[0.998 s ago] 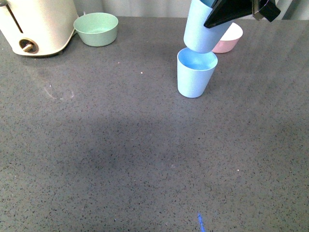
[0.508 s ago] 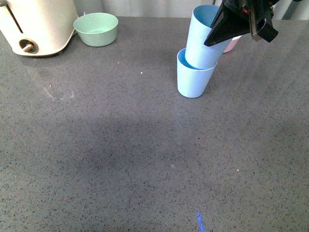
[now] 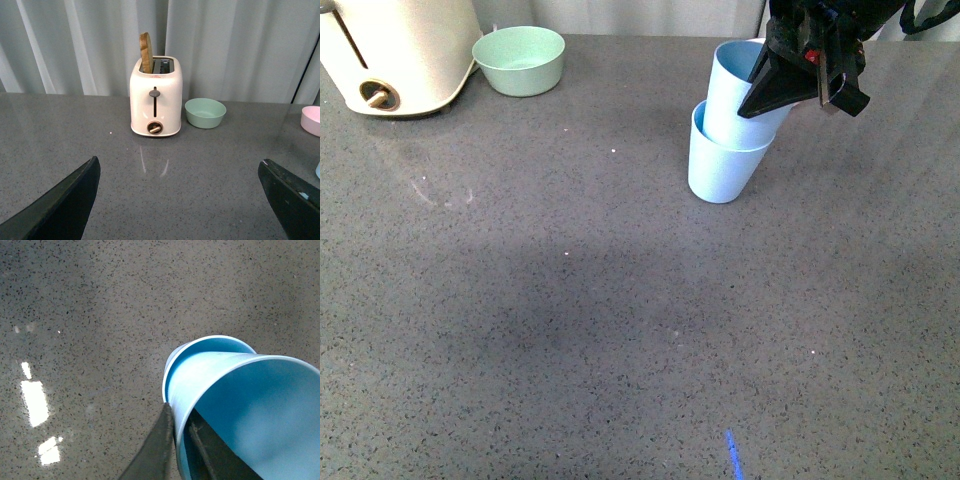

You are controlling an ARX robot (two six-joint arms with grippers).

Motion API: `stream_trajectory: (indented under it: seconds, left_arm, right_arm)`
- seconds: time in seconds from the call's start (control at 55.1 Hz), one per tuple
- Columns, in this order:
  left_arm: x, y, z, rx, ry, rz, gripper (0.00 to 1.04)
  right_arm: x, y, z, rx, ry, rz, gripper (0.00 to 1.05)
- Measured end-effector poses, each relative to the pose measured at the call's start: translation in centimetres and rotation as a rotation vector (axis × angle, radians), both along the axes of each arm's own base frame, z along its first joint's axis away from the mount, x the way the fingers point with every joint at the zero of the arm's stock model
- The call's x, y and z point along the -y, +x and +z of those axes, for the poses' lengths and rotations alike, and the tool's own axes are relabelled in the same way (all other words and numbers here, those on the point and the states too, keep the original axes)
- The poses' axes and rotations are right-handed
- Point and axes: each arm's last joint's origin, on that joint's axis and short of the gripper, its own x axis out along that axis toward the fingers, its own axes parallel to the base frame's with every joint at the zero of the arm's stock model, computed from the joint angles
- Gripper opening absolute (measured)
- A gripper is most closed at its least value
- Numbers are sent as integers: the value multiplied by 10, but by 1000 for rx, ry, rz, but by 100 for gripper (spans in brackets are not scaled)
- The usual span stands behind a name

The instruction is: Stack blue cups with both arms

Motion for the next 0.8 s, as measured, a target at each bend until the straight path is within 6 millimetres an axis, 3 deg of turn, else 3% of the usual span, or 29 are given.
stream_trajectory:
  seconds: [0.327, 0.472, 0.562, 0.653, 0.708, 0.798]
  left_arm:
    - [0, 0, 0, 0, 0, 0, 96]
    - [0, 0, 0, 0, 0, 0, 96]
    - [0, 0, 0, 0, 0, 0, 96]
    - [0, 0, 0, 0, 0, 0, 96]
    - [0, 0, 0, 0, 0, 0, 96]
    - [0, 0, 0, 0, 0, 0, 96]
  right_arm:
    - [0, 1, 1, 9, 12, -10, 60]
    - [5, 1, 12, 32, 61, -22, 81]
    - [16, 1, 37, 102, 167, -54, 96]
    - [33, -10, 68, 193, 316, -108, 95]
    - [44, -21, 84, 241, 398, -139, 96]
    - [70, -61, 105, 382, 548, -255, 96]
